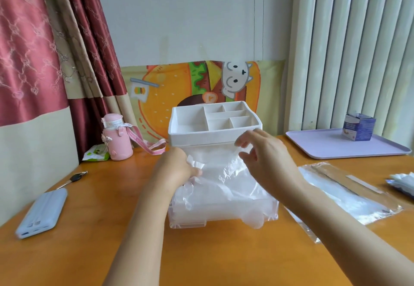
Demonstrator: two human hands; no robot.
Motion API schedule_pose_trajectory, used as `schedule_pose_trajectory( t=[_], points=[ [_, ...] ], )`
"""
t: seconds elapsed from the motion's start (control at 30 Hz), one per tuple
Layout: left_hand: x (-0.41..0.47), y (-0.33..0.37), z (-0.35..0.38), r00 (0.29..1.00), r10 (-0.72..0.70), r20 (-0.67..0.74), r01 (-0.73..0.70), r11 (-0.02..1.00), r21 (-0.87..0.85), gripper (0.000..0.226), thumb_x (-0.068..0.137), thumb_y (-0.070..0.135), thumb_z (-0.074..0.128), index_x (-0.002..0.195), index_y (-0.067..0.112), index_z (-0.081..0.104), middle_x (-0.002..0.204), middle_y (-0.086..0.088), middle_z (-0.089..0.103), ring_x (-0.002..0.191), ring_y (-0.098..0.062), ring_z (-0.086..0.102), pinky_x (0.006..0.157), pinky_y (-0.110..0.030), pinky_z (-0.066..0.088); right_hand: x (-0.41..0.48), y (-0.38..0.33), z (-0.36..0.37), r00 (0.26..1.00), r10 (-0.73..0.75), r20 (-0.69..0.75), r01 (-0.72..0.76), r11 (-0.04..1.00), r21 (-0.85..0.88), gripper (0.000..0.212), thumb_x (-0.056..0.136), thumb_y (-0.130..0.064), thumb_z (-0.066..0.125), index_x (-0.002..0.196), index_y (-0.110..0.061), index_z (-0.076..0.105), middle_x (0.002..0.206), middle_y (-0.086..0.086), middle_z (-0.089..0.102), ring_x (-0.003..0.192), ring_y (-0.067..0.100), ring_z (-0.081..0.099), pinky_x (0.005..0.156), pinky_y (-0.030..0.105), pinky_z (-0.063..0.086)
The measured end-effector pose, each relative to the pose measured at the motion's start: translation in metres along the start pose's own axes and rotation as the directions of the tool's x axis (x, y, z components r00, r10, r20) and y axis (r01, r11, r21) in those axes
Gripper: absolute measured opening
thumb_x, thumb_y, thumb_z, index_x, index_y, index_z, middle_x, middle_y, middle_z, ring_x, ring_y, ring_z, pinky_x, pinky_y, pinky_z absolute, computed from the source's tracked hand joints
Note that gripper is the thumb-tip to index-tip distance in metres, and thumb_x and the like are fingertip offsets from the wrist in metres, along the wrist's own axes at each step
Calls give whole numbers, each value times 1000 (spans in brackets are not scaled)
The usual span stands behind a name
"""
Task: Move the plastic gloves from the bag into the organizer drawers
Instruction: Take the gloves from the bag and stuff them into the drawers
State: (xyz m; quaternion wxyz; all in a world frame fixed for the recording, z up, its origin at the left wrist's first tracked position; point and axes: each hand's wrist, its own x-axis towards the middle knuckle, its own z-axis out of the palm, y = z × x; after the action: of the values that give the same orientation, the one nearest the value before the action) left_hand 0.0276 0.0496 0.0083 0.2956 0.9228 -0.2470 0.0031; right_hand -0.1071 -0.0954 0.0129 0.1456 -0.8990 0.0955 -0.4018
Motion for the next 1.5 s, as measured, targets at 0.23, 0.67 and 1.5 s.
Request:
schedule_pose_trajectory(
  t=[0.23, 0.67, 1.5],
  points=[
    [-1, -2, 6, 1000, 6, -29, -1, 984, 180, 27, 79, 31, 76, 79, 7, 63, 76, -6, 62, 79, -27, 64, 57, -27, 39, -3, 5, 27, 703, -5, 711, 61, 997, -53, 45, 100, -10, 37, 137, -33, 50, 144, -13, 47, 131, 14, 42, 104, 24, 34],
    [-24, 31, 3, 951, 158, -267, -97, 969, 229, 14, 86, 19, 68, 84, 5, 66, 88, -17, 68, 85, -32, 63, 64, -32, 43, 13, 2, 55, 574, 41, 818, 92, 989, -114, 47, 92, -21, 59, 138, -25, 48, 147, -3, 39, 132, 19, 38, 104, 26, 29],
    [9, 0, 53, 912, -34, 409, -143, 907, 396, 35, 92, 11, 51, 127, 7, 57, 98, -3, 58, 87, -21, 49, 79, -27, 41, 12, 3, 59, 433, 337, 836, -82, 938, -335, 42, 99, -16, 41, 139, -6, 41, 141, 12, 45, 126, 28, 45, 102, 33, 36]
  ],
)
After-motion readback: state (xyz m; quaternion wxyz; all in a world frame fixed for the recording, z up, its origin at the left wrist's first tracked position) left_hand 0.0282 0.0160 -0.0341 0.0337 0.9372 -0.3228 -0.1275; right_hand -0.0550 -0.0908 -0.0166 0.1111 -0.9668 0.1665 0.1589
